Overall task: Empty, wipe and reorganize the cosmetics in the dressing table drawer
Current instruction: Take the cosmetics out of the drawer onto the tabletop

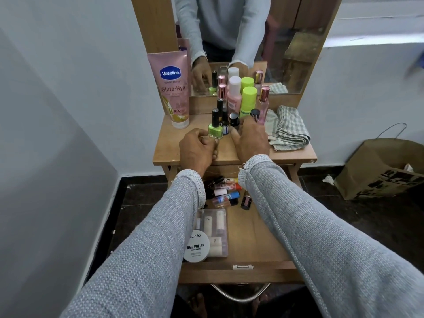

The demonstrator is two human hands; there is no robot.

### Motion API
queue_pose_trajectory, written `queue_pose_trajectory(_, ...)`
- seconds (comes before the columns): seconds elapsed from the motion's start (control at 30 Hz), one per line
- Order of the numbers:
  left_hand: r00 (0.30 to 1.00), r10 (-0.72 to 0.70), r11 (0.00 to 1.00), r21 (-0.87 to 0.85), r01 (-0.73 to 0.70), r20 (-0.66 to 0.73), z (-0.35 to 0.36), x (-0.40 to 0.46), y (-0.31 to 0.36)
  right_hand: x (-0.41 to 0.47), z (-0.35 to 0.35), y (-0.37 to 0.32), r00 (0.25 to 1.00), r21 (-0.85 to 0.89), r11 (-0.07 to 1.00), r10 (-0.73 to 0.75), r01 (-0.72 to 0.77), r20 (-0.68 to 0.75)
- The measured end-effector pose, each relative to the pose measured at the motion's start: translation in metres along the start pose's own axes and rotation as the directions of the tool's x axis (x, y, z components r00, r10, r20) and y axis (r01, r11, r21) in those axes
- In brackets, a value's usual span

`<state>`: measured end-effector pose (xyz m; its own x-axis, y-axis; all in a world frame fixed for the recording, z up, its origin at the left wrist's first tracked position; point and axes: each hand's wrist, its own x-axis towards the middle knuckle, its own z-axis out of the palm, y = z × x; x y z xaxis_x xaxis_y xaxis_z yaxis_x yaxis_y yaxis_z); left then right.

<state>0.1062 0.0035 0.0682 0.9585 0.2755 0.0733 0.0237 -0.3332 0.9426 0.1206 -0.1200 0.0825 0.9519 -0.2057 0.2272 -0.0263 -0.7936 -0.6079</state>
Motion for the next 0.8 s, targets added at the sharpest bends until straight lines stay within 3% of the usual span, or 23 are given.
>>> queue_pose_trajectory(0.8,0.999,-0.007,0.999,0.033,0.009,-0.042,0.005,0.003,-0.002,0.001,0.015,-0.003,0.993,0.056,0.998,0.025,-0.018,-0.119)
